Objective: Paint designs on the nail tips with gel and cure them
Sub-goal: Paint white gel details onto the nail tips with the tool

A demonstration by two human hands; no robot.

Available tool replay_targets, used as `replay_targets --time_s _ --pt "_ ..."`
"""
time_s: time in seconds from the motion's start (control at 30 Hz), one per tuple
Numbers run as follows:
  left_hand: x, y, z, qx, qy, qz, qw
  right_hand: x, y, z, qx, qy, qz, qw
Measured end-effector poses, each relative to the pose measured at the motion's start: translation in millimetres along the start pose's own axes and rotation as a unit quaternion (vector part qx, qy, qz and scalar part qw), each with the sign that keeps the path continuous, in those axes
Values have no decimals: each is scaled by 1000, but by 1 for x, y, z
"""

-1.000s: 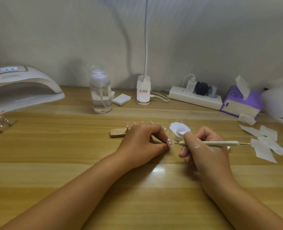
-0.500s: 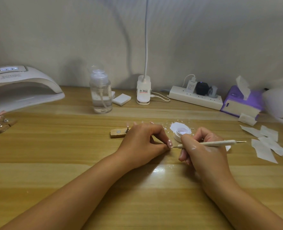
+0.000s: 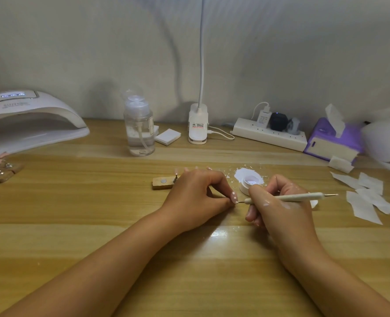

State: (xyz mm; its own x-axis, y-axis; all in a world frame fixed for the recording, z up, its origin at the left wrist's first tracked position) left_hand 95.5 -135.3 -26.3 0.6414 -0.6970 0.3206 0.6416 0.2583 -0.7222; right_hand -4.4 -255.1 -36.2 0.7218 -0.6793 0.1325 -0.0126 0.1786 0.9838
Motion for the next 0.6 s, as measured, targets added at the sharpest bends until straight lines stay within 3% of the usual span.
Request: replay_targets --time_s 0.6 --pt "-1 1 -1 -11 -2 -10 1000 1 0 3 60 -20 -2 998"
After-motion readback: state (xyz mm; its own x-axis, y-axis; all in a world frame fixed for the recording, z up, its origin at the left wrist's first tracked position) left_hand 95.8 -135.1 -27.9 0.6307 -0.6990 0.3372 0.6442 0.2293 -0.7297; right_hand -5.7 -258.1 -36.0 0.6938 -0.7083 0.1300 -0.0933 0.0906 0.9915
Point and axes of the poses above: each hand's wrist, its own x-axis towards the middle knuckle, its own z-axis out of the back of the hand, y = z × x, the point moved 9 cm from there along x, towards the middle knuckle
